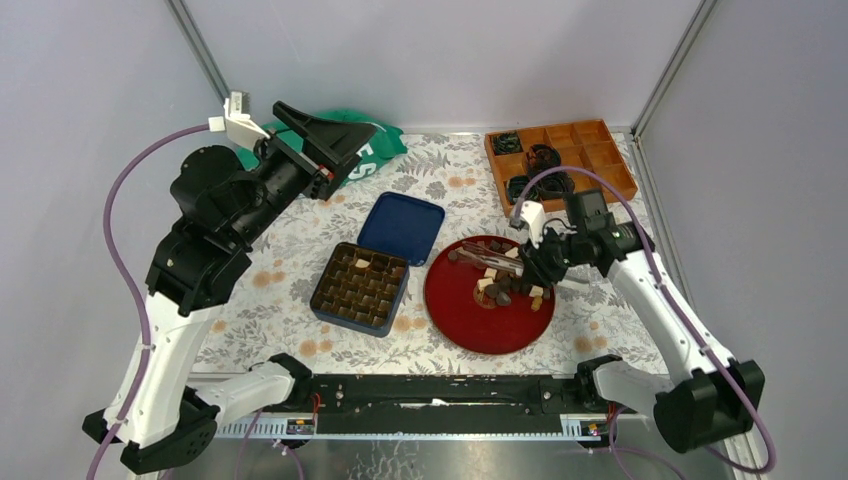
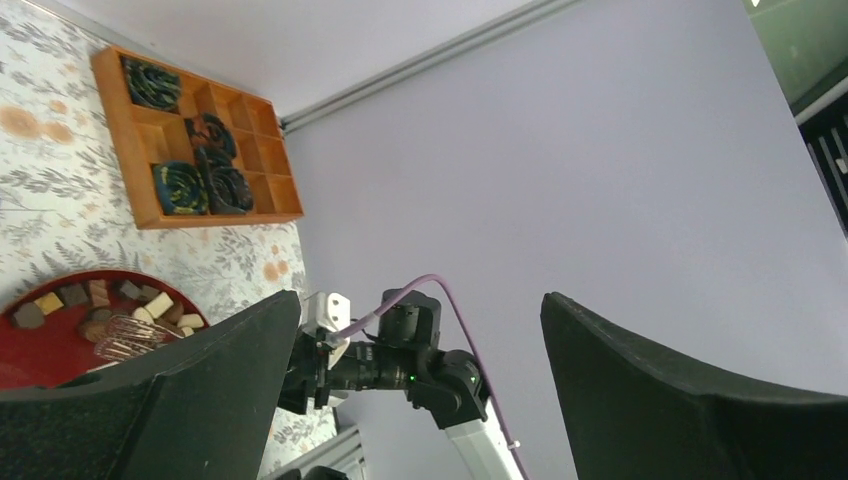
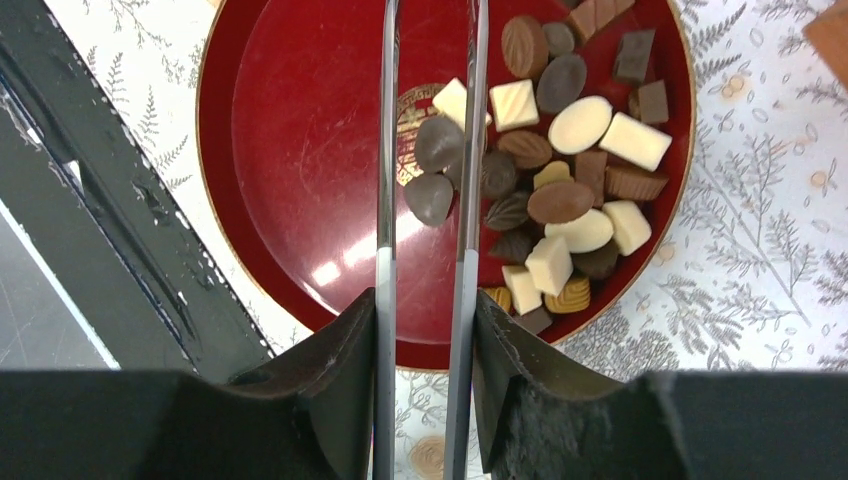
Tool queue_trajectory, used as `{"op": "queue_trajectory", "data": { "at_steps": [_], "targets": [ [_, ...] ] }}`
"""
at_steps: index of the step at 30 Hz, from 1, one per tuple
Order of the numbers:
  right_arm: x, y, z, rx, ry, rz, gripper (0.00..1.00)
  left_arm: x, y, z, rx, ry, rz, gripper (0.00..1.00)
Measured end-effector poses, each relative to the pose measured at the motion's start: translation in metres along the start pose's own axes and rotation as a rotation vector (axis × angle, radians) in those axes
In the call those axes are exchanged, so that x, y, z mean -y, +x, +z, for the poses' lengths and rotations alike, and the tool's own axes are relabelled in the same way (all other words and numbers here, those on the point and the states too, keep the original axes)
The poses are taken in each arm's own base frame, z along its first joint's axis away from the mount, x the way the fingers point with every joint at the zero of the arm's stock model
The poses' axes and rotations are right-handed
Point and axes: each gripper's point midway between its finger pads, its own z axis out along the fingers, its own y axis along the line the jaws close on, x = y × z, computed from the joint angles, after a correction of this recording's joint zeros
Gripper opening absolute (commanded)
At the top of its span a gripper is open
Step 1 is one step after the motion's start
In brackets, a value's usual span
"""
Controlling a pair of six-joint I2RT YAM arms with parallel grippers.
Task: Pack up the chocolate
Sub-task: Place the fake chocolate in the packing box, then pick up the fake chocolate from the plate.
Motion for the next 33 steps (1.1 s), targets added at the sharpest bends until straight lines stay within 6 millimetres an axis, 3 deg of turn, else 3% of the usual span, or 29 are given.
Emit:
{"op": "queue_trajectory", "data": {
  "at_steps": [6,14,26,29,33],
  "targets": [
    [-0.010,0.023,-0.010,-0.012,0.011,0.018,0.41,0.008,0.016,0.002,-0.054,0.020,-0.008,0.99],
    [-0.014,0.039,-0.017,-0.044,0.035,0.017,0.41,0.012,0.039,0.006,-0.127,0.030,-0.007,0.99],
    [-0.001,0.059,-0.027,-0.130,0.118,0.049,0.41,0.017,0.055,0.005,-0.168,0.052,0.007,0.99],
    [0.002,0.065,-0.030,-0.152,0.138,0.066,0.40,0.004,0.057,0.008,-0.144,0.041,0.040,0.99],
    [0.004,0.072,-0.034,-0.182,0.154,0.089,0.40,-0.045,0.060,0.011,-0.079,-0.015,0.211,0.99]
  ]
}}
